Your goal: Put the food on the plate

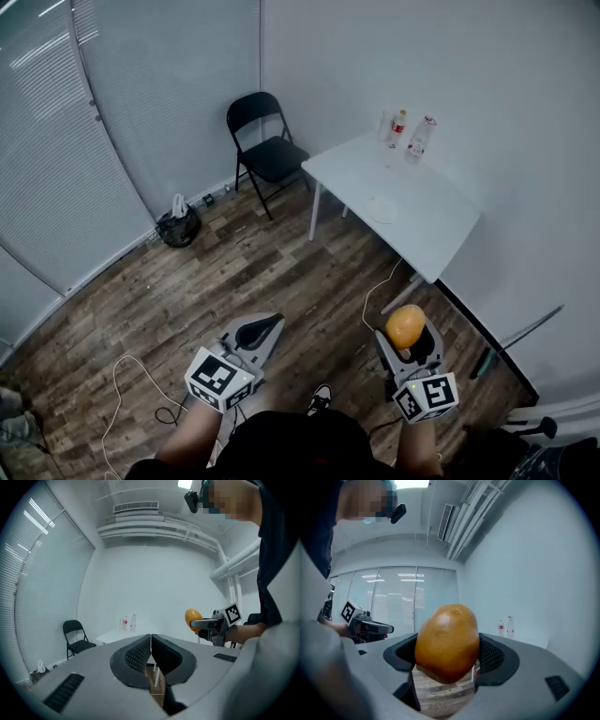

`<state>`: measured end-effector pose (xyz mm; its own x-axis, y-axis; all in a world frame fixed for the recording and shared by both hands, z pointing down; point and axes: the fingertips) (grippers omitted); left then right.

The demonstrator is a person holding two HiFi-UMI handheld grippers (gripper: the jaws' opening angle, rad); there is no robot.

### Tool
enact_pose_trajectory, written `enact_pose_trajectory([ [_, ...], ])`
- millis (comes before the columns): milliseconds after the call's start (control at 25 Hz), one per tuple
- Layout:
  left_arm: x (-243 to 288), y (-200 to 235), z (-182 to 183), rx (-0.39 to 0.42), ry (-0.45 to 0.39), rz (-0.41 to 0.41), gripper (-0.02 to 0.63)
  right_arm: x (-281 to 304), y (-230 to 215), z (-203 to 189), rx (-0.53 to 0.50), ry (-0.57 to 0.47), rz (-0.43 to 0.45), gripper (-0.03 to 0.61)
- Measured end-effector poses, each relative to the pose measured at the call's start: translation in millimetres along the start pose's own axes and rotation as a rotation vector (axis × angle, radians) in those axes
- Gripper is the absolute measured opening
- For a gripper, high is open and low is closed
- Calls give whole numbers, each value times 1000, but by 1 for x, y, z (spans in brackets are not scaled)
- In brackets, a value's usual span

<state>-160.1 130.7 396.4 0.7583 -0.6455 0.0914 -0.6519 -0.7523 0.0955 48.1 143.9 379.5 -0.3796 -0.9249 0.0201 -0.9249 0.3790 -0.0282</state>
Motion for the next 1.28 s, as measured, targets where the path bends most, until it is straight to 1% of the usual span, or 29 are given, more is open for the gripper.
enact_pose_trajectory([
  [360, 103, -29, 6, 9, 25, 1, 23, 3, -107, -5, 33, 6, -2, 377],
  [600, 152, -42, 9, 11, 39, 15, 23, 5, -164, -13, 65, 4, -4, 377],
  [720, 169, -44, 7, 17, 58, 14, 23, 6, -181, -18, 85, 0, -9, 377],
  [960, 197, -42, 8, 26, 61, 8, 23, 12, -205, -28, 99, 0, -19, 377],
  [1120, 218, -30, 2, 22, 60, -15, 23, 26, -219, -32, 89, 7, -36, 377],
  [1280, 242, -9, 6, 21, 43, -38, 23, 49, -231, -30, 71, 8, -53, 377],
])
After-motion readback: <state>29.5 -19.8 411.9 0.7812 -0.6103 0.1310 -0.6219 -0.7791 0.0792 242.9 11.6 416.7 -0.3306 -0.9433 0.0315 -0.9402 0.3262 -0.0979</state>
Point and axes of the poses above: the fingertips, and each gripper's own axes: x forward along the fingers, y to its left, z out of its top, and after that the axes turned 1 degree about -y, right-handed
